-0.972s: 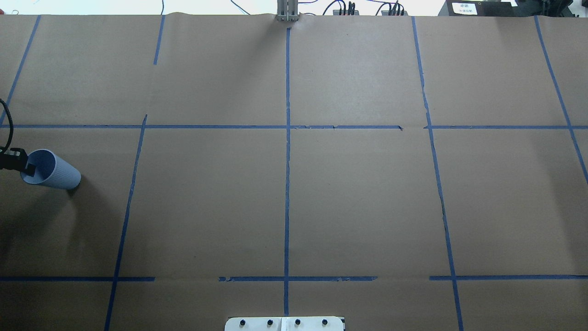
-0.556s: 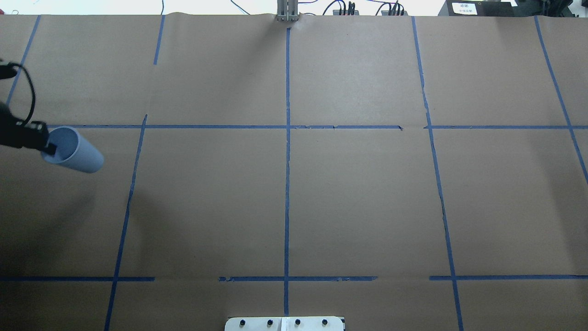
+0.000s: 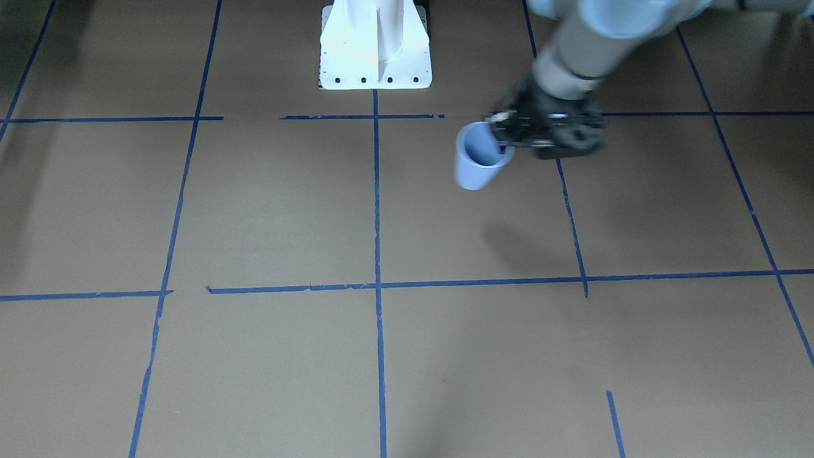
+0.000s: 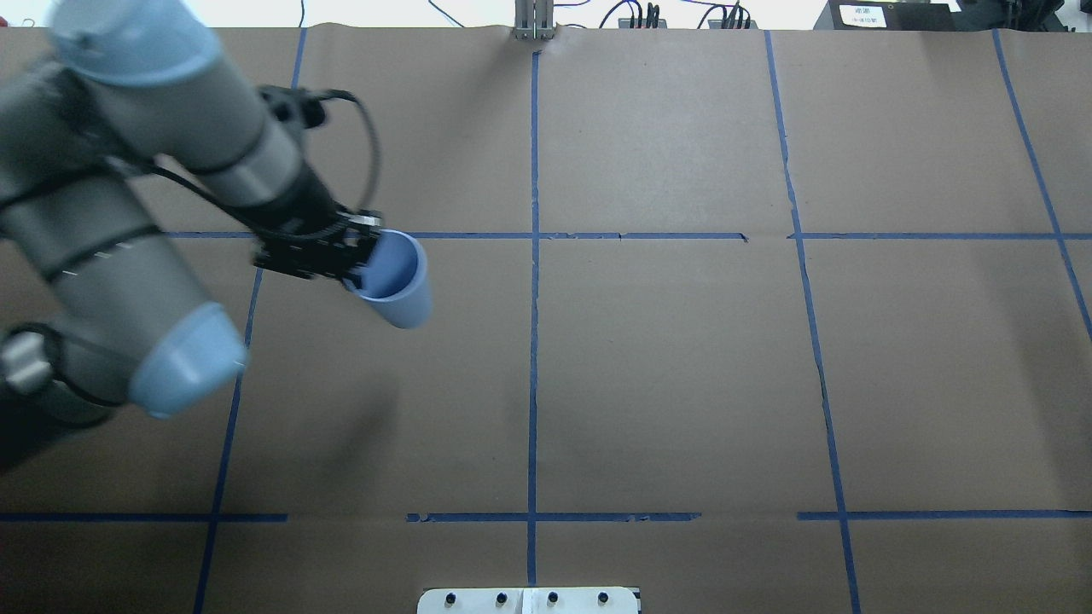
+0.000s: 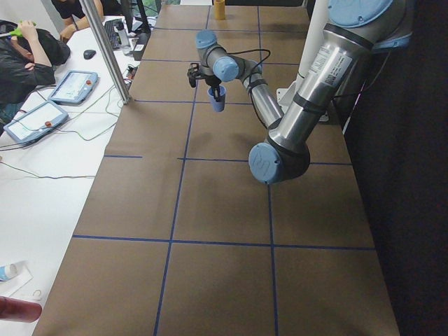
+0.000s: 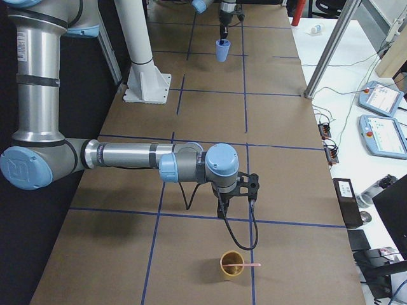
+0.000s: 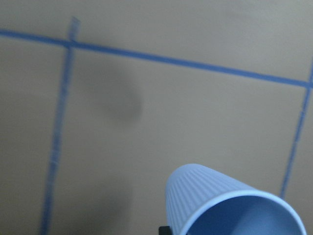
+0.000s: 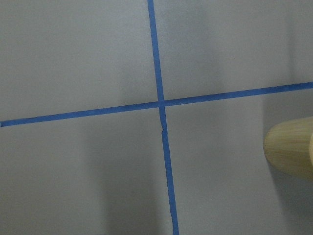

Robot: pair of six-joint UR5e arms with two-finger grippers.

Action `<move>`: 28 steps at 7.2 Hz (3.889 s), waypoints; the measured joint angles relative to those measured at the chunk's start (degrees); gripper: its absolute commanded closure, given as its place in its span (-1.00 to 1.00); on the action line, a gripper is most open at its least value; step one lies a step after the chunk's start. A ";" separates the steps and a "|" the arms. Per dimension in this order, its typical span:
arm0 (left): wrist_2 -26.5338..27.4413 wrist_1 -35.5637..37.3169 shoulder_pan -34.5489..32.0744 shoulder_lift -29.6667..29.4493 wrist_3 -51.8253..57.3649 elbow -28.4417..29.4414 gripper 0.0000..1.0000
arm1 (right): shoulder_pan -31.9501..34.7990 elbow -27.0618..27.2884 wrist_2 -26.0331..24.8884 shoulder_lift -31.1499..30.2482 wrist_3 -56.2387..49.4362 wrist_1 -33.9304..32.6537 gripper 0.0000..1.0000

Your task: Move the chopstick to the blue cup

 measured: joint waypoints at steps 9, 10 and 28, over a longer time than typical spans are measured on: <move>7.01 -19.31 7.80 -7.59 -5.16 18.97 -0.98 | -1.44 -0.09 0.30 1.87 3.74 1.73 -1.00; 7.03 -19.38 7.88 -7.59 -4.94 19.02 -1.00 | -1.44 -0.11 0.28 1.88 3.75 1.76 -1.00; 3.40 -2.92 -16.92 21.44 38.72 -8.89 -1.00 | 7.31 -35.58 -5.58 13.74 -11.13 25.59 -0.99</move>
